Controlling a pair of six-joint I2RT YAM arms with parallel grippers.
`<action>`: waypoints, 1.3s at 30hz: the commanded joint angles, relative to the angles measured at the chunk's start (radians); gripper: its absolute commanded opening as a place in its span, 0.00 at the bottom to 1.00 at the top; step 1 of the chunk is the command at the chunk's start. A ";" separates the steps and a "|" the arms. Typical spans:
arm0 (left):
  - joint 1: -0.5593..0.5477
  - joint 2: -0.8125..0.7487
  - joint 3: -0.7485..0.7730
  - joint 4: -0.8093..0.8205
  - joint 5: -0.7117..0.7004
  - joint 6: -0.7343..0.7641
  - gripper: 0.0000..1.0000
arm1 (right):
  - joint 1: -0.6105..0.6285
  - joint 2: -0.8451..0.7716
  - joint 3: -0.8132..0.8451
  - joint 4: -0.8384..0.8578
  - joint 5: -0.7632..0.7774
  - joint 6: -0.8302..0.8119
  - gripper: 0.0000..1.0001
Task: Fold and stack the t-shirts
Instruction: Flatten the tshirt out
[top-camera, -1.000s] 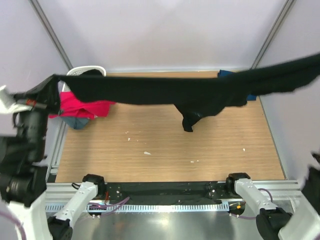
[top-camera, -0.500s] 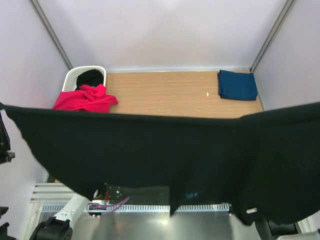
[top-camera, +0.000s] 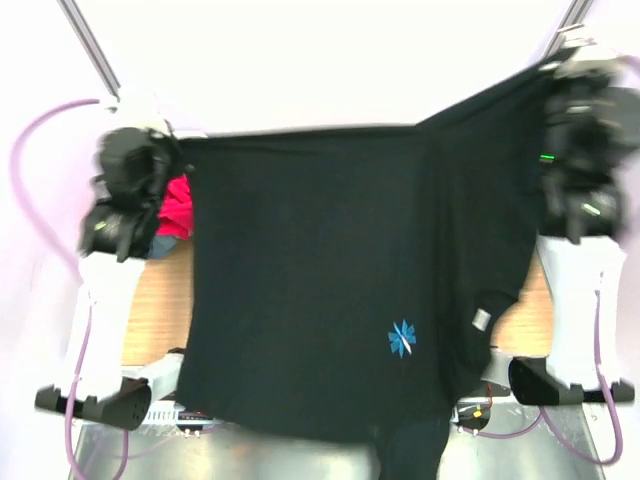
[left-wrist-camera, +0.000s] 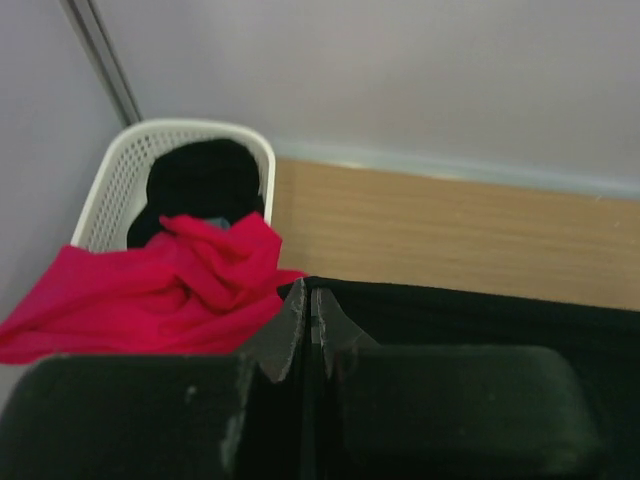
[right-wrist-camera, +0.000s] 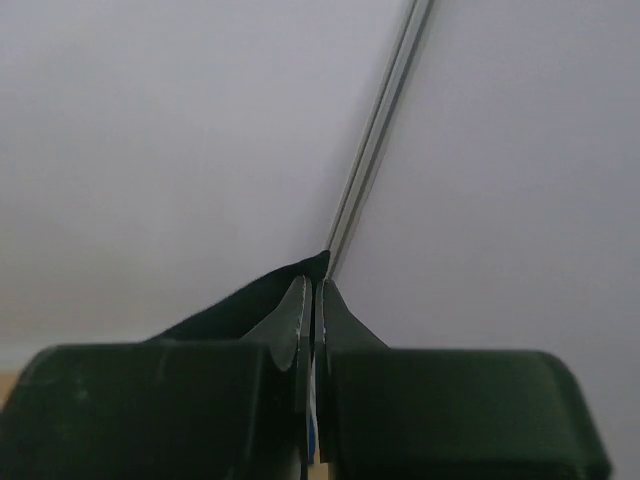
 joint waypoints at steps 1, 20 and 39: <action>0.003 -0.041 -0.101 0.168 -0.055 0.018 0.00 | 0.000 -0.049 -0.242 0.170 0.068 -0.027 0.01; 0.005 0.482 -0.241 0.529 -0.058 0.044 0.00 | -0.001 0.400 -0.634 0.725 0.164 -0.050 0.01; 0.060 1.089 0.353 0.495 0.072 0.147 0.00 | -0.001 0.897 -0.142 0.665 0.127 -0.107 0.01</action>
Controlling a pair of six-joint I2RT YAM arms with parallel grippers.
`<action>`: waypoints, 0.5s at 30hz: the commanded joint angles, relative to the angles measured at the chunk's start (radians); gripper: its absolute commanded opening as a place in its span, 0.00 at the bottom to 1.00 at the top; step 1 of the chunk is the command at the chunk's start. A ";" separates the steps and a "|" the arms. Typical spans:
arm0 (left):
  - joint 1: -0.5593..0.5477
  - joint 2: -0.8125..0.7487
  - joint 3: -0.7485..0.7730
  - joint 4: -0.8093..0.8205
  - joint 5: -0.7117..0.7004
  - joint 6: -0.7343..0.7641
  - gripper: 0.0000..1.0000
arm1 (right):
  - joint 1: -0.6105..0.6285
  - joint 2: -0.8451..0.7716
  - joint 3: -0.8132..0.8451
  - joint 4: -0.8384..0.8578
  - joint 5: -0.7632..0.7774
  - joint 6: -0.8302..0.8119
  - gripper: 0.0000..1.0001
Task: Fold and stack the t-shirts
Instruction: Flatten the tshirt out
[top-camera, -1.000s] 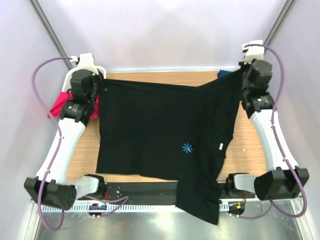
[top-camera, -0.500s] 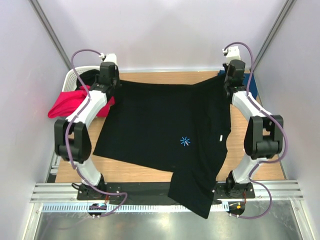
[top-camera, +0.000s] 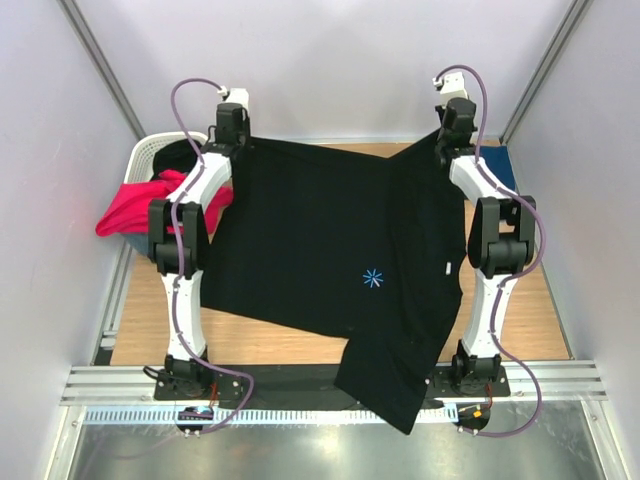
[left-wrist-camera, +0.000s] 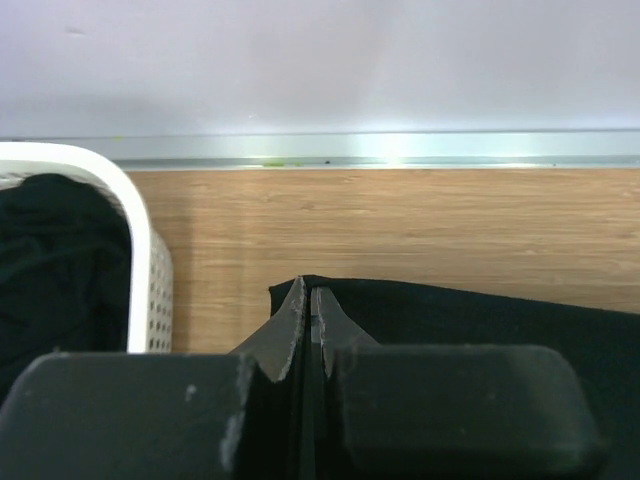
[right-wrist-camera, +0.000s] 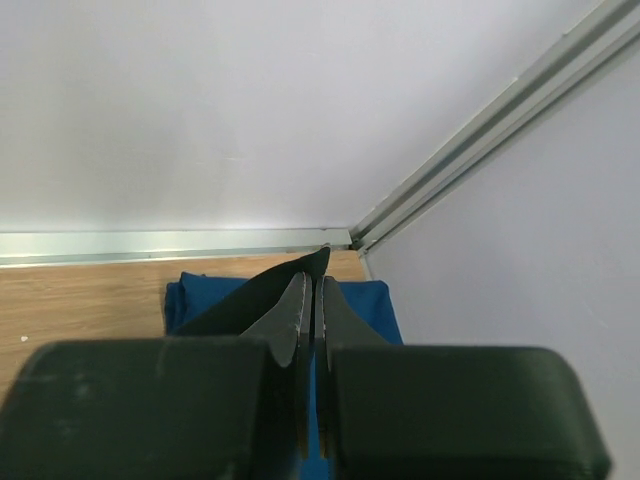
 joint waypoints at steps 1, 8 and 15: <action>0.048 0.041 0.080 0.023 0.095 0.005 0.00 | -0.002 0.032 0.092 0.027 -0.004 -0.013 0.01; 0.076 0.097 0.107 0.029 0.174 0.008 0.00 | 0.000 0.003 0.069 0.017 -0.013 0.001 0.01; 0.112 0.091 0.087 0.013 0.318 0.049 0.00 | 0.000 -0.132 -0.057 0.034 -0.039 -0.016 0.01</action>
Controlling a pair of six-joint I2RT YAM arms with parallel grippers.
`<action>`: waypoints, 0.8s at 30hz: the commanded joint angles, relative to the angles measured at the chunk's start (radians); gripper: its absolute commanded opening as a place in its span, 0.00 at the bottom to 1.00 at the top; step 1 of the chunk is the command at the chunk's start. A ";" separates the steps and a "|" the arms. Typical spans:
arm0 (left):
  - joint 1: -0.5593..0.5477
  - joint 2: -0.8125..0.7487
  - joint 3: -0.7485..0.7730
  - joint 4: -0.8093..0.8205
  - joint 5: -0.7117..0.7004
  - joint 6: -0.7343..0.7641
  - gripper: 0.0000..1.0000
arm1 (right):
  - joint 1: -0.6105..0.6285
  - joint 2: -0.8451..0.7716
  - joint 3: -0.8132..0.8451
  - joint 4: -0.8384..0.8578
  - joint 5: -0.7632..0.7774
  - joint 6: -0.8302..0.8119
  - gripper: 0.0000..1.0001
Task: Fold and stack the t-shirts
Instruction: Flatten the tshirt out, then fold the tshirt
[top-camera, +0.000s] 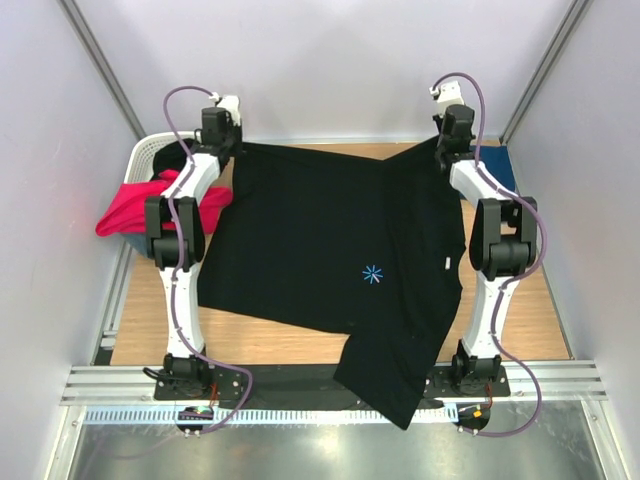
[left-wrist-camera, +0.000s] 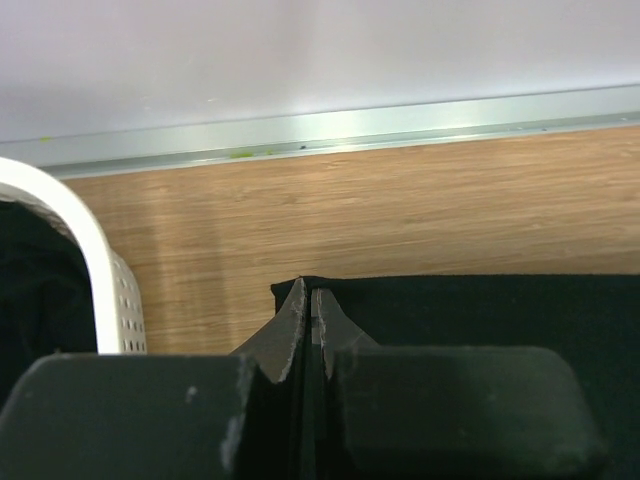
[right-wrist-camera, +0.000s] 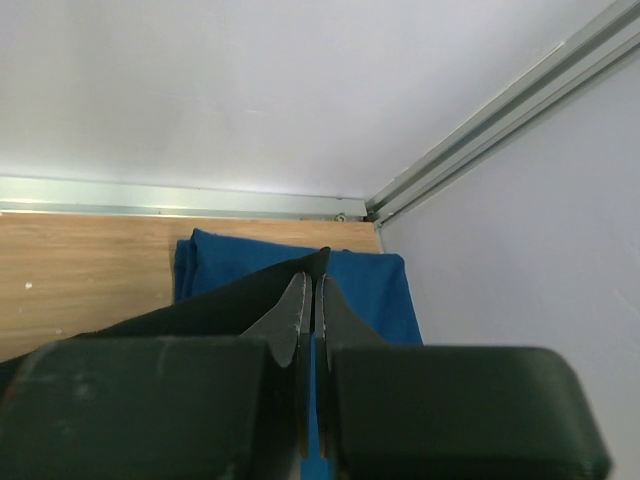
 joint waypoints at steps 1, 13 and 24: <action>0.027 -0.019 0.023 0.017 0.117 0.035 0.00 | 0.003 -0.147 -0.037 0.052 -0.013 -0.010 0.01; 0.030 -0.088 -0.095 -0.009 0.168 0.187 0.00 | 0.064 -0.425 -0.289 0.035 0.059 -0.050 0.01; 0.043 -0.146 -0.138 -0.029 0.165 0.244 0.00 | 0.104 -0.592 -0.459 -0.023 0.105 -0.020 0.01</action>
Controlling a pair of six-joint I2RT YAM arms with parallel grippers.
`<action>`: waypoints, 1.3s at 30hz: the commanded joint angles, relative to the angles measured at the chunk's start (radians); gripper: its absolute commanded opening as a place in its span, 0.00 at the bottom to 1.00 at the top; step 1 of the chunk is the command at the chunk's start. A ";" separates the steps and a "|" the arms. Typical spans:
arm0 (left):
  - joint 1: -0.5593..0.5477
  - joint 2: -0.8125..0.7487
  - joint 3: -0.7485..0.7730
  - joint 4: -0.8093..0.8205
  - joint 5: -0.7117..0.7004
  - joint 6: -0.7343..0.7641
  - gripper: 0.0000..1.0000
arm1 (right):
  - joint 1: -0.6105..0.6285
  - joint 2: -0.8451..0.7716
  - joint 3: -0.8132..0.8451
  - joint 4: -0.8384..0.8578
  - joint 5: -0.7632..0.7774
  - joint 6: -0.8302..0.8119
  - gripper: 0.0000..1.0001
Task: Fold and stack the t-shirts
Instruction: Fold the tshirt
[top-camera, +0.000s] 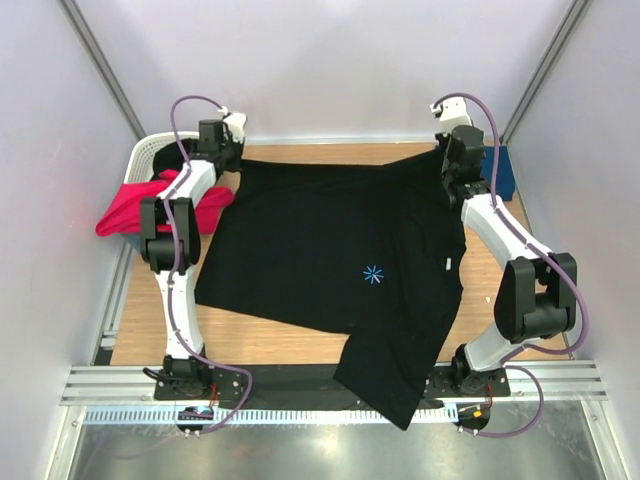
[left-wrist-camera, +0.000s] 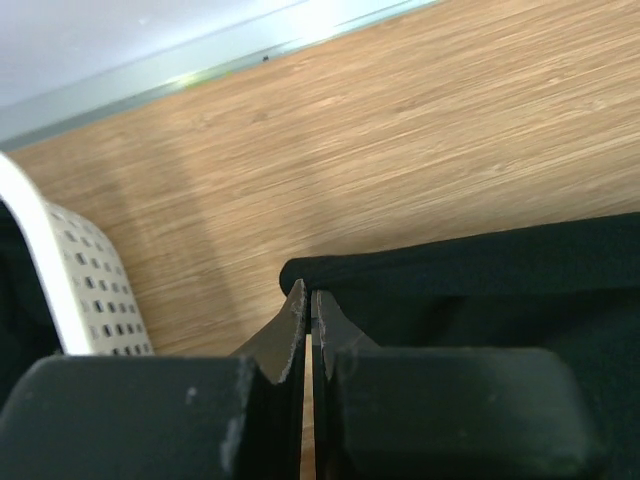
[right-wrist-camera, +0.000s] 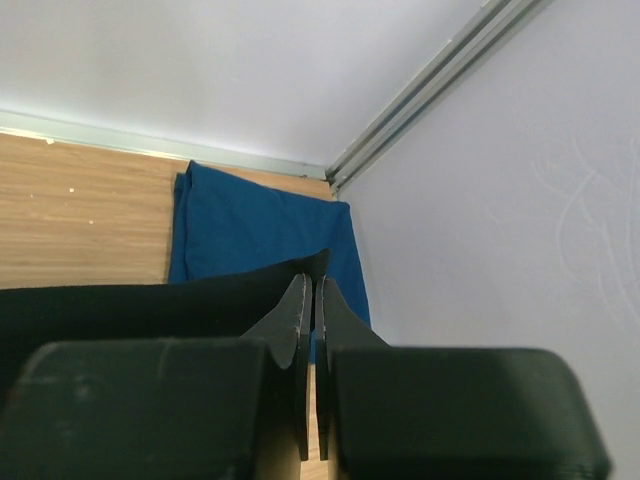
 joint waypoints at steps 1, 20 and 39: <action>0.018 -0.112 -0.004 0.012 0.011 0.048 0.00 | 0.019 -0.081 -0.028 0.006 0.042 0.019 0.01; 0.016 -0.328 -0.280 0.052 0.028 0.232 0.00 | 0.088 -0.315 -0.209 -0.173 0.082 0.169 0.01; 0.015 -0.434 -0.501 0.133 -0.064 0.274 0.00 | 0.137 -0.511 -0.326 -0.546 -0.064 0.505 0.01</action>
